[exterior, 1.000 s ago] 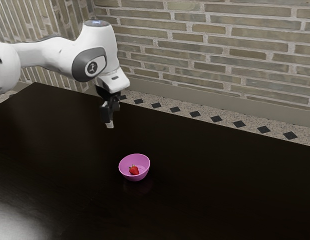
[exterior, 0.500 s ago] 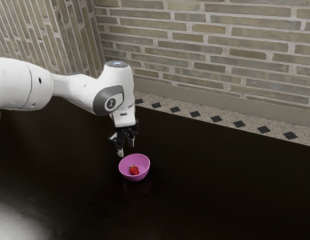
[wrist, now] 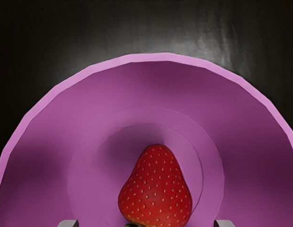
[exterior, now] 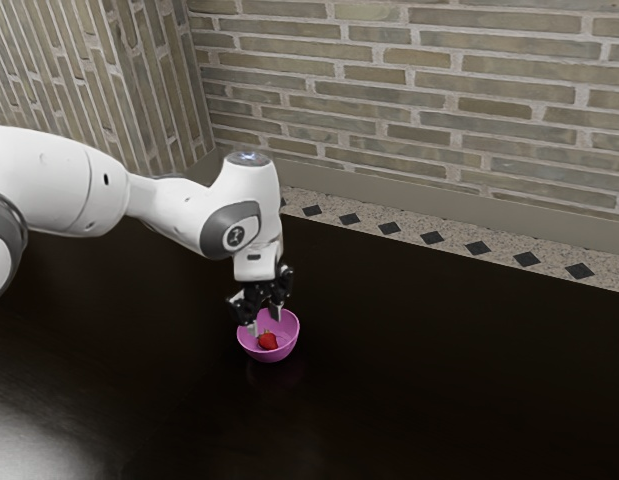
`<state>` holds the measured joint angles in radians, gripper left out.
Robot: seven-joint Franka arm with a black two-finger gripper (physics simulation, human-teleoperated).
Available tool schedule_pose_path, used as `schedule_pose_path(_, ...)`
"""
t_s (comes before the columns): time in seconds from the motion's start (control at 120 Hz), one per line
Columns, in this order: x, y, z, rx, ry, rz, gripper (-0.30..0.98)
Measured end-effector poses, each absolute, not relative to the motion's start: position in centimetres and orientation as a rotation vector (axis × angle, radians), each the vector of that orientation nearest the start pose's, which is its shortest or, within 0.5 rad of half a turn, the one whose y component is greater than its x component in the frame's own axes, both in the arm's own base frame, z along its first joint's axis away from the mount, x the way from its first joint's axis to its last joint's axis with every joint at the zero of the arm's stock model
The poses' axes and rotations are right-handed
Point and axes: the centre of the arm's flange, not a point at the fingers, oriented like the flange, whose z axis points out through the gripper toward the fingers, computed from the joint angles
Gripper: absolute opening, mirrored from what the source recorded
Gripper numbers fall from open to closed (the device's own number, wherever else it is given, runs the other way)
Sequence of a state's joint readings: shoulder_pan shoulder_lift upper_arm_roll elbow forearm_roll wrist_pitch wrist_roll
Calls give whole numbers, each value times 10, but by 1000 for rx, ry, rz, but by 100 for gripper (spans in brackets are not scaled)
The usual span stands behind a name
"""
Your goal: Take strawberry from the bowl
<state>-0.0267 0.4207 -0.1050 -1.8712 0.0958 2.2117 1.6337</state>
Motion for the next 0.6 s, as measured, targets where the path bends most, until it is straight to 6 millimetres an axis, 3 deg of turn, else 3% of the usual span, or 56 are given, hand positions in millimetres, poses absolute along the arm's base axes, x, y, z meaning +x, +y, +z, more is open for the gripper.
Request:
schedule_pose_path(0.483, 616, -86, 255, -1852, 2598, 113, 24)
schedule_pose_path(0.6, 617, -86, 255, -1838, 2603, 104, 12)
